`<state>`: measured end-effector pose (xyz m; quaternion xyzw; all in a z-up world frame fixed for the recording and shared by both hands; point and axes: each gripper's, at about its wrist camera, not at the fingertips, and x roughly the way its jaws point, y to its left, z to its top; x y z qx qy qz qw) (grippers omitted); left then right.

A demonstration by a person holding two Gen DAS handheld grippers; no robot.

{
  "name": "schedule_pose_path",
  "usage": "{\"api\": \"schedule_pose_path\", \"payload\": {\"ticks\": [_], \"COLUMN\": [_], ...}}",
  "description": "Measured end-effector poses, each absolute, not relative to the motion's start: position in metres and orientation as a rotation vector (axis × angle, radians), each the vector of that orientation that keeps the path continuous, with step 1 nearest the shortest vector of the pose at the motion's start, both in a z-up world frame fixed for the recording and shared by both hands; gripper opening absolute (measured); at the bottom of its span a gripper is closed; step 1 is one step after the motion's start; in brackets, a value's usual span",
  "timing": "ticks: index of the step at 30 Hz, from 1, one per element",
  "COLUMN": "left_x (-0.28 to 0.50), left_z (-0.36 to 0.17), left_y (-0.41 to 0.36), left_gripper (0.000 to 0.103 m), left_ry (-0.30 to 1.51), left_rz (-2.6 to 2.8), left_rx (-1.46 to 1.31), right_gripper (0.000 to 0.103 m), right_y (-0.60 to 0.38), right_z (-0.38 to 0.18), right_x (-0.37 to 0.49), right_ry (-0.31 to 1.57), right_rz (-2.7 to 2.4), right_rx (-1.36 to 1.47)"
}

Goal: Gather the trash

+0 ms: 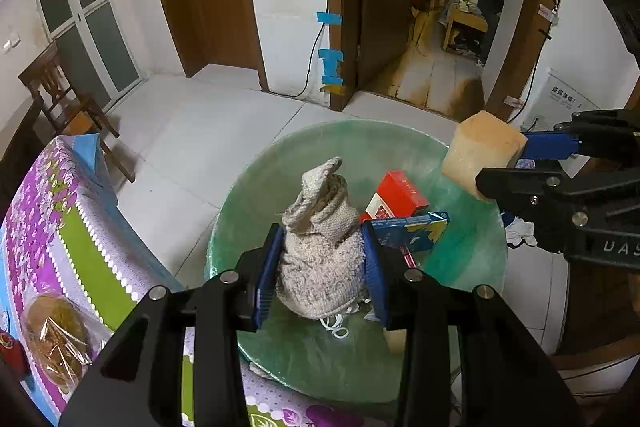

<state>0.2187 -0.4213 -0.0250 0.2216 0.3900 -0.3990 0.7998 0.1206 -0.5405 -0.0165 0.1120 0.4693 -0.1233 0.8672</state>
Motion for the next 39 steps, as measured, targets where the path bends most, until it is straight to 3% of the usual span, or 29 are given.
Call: {"api": "schedule_pose_path", "payload": {"ticks": [4, 5, 6, 17, 20, 24, 29, 34, 39], "left_x": [0.22, 0.221, 0.222, 0.218, 0.208, 0.192, 0.172, 0.149, 0.123], "left_z": [-0.026, -0.027, -0.027, -0.02, -0.013, 0.0, 0.02, 0.028, 0.032], "left_y": [-0.42, -0.419, -0.418, -0.399, -0.387, -0.368, -0.337, -0.314, -0.29], "left_gripper": [0.042, 0.045, 0.046, 0.046, 0.046, 0.064, 0.08, 0.089, 0.097], "left_ry": [0.838, 0.842, 0.85, 0.824, 0.782, 0.699, 0.632, 0.582, 0.535], "left_rz": [-0.844, -0.831, -0.82, -0.805, -0.799, -0.791, -0.794, -0.798, -0.795], "left_rx": [0.483, 0.481, 0.475, 0.445, 0.437, 0.421, 0.337, 0.32, 0.289], "right_gripper": [0.044, 0.055, 0.057, 0.057, 0.063, 0.083, 0.097, 0.098, 0.098], "right_y": [-0.537, -0.536, -0.536, -0.531, -0.529, -0.522, -0.504, -0.468, -0.429], "right_z": [-0.017, -0.016, -0.016, -0.005, -0.001, 0.007, 0.022, 0.043, 0.046], "right_x": [0.126, 0.126, 0.126, 0.103, 0.083, 0.042, -0.011, -0.06, -0.077], "right_ry": [0.988, 0.987, 0.977, 0.905, 0.845, 0.735, 0.598, 0.405, 0.425], "right_rz": [-0.248, -0.264, -0.27, -0.288, -0.326, -0.399, -0.501, -0.593, -0.637], "right_rx": [0.218, 0.211, 0.209, 0.237, 0.254, 0.289, 0.306, 0.247, 0.157]}}
